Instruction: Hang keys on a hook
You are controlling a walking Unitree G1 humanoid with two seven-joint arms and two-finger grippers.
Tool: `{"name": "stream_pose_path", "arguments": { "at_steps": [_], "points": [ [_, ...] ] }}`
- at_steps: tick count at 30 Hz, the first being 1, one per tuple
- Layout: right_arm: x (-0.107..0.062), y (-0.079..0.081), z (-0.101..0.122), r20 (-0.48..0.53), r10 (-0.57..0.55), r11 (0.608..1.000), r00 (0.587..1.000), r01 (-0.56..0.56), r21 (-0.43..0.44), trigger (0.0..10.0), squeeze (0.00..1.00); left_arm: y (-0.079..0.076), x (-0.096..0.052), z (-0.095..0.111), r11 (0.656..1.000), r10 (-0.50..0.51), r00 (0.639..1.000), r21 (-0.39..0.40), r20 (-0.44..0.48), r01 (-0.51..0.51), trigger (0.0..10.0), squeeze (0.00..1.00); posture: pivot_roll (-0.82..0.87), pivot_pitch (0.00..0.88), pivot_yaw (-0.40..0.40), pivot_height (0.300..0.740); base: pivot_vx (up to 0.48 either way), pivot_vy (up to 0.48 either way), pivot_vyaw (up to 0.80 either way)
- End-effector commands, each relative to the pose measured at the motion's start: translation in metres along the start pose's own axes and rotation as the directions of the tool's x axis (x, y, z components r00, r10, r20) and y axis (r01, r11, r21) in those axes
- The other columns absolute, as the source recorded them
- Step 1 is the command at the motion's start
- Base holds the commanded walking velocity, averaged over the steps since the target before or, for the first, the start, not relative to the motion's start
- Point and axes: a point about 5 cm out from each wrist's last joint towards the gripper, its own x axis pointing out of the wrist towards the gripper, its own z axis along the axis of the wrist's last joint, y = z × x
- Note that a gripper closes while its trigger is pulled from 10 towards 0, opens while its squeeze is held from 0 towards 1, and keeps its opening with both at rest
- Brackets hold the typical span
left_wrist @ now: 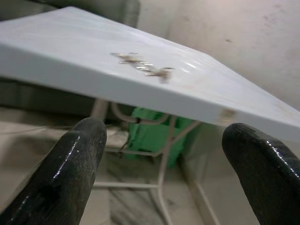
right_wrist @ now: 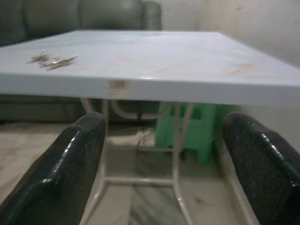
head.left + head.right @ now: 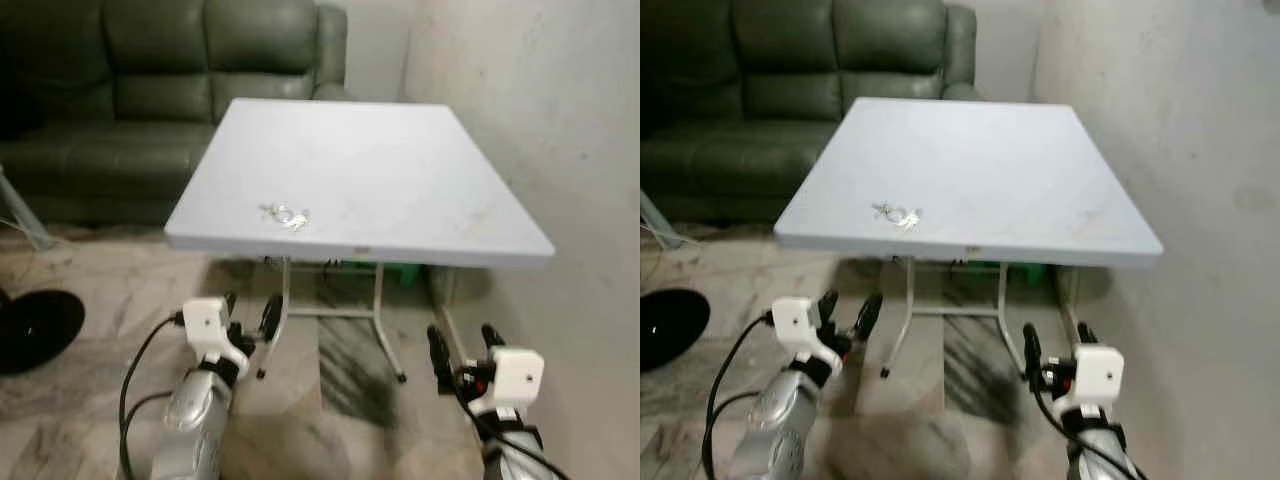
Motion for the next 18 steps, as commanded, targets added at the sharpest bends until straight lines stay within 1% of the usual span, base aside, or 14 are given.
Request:
{"name": "stream_pose_path", "arguments": {
  "at_steps": [1, 18],
  "points": [
    [0.0032, 0.0043, 0.0044, 0.019, 0.013, 1.000, 1.000, -0.013, 0.007, 10.0, 0.00, 0.0054, -0.0016, 0.0019, 1.000, 0.018, 1.000, 0.009, -0.001, -0.018, 10.0, 0.00, -0.05, 0.000, -0.051, 0.740, 0.000, 0.458, 0.00],
    [0.0046, 0.0056, 0.0047, 0.017, 0.020, 1.000, 1.000, -0.021, 0.010, 10.0, 0.00, 0.0050, -0.0013, 0.0015, 1.000, 0.025, 1.000, 0.007, -0.002, -0.025, 10.0, 0.00, -0.05, 0.000, -0.054, 0.740, 0.000, 0.449, 0.00]
  ]
}}
